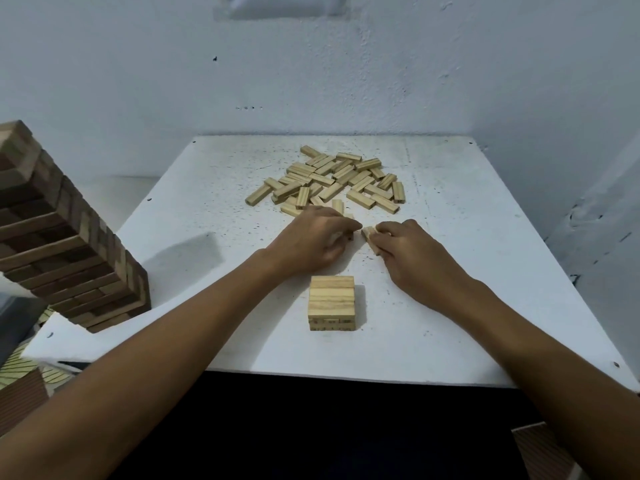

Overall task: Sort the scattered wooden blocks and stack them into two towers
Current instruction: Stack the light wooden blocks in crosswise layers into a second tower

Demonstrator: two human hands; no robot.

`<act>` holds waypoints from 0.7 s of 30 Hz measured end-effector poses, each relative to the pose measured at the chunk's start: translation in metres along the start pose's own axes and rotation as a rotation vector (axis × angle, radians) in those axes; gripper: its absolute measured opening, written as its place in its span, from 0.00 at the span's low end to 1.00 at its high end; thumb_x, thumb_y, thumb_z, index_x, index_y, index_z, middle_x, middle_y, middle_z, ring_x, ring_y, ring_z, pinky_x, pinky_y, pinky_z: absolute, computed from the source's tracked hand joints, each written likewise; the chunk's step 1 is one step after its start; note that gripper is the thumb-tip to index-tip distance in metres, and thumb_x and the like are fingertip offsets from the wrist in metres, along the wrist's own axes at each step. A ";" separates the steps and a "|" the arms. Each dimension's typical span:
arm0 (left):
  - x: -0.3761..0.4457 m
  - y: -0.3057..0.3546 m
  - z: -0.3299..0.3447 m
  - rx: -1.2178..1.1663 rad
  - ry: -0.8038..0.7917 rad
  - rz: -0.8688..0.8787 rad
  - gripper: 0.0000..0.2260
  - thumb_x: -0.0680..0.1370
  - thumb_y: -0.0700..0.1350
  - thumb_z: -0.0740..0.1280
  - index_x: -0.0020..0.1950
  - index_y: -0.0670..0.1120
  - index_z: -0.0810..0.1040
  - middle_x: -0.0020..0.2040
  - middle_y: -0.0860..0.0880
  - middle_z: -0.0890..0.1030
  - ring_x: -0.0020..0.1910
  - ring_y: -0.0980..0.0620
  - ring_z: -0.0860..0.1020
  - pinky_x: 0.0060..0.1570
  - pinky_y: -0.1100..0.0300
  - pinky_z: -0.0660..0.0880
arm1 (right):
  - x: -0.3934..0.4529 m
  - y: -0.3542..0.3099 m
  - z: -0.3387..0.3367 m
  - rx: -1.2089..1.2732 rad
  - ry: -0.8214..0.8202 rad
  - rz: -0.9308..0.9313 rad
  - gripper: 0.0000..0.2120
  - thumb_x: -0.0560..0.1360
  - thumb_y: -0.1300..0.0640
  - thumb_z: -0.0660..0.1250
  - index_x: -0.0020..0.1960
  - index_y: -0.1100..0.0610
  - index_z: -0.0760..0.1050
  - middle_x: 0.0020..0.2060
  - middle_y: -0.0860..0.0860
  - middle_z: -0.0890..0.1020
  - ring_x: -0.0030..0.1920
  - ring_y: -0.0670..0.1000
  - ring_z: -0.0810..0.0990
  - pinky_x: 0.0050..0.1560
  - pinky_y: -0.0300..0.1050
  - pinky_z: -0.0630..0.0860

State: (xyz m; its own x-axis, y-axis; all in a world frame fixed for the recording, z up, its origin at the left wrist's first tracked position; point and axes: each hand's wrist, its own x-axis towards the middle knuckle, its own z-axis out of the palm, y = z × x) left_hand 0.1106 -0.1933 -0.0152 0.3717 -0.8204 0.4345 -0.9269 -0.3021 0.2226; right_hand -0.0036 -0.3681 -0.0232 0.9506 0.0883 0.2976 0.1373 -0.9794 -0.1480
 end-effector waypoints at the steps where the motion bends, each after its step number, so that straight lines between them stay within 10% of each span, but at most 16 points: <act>1: -0.003 0.000 -0.003 -0.051 -0.012 -0.006 0.13 0.74 0.39 0.65 0.56 0.40 0.83 0.47 0.43 0.85 0.46 0.46 0.83 0.47 0.53 0.79 | 0.001 -0.001 -0.001 0.032 0.008 0.015 0.13 0.80 0.61 0.60 0.62 0.58 0.78 0.60 0.54 0.77 0.56 0.56 0.72 0.45 0.44 0.69; 7: -0.013 0.001 -0.011 -0.305 0.034 -0.154 0.15 0.72 0.37 0.74 0.59 0.40 0.82 0.49 0.48 0.85 0.49 0.60 0.81 0.51 0.71 0.76 | 0.011 -0.012 -0.007 0.225 -0.008 0.061 0.12 0.79 0.54 0.64 0.56 0.58 0.82 0.52 0.53 0.75 0.47 0.50 0.74 0.46 0.48 0.74; 21: -0.002 -0.005 -0.009 -0.248 -0.135 -0.340 0.28 0.67 0.51 0.79 0.65 0.49 0.78 0.61 0.50 0.80 0.60 0.52 0.73 0.54 0.57 0.70 | 0.022 0.004 -0.017 0.590 -0.122 0.214 0.23 0.69 0.58 0.74 0.64 0.53 0.77 0.56 0.45 0.76 0.53 0.43 0.76 0.50 0.32 0.72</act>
State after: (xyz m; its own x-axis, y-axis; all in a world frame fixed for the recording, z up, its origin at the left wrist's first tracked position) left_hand 0.1151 -0.1858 -0.0097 0.6279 -0.7558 0.1857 -0.7065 -0.4535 0.5433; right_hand 0.0126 -0.3734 -0.0009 0.9941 -0.0443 0.0990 0.0375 -0.7162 -0.6968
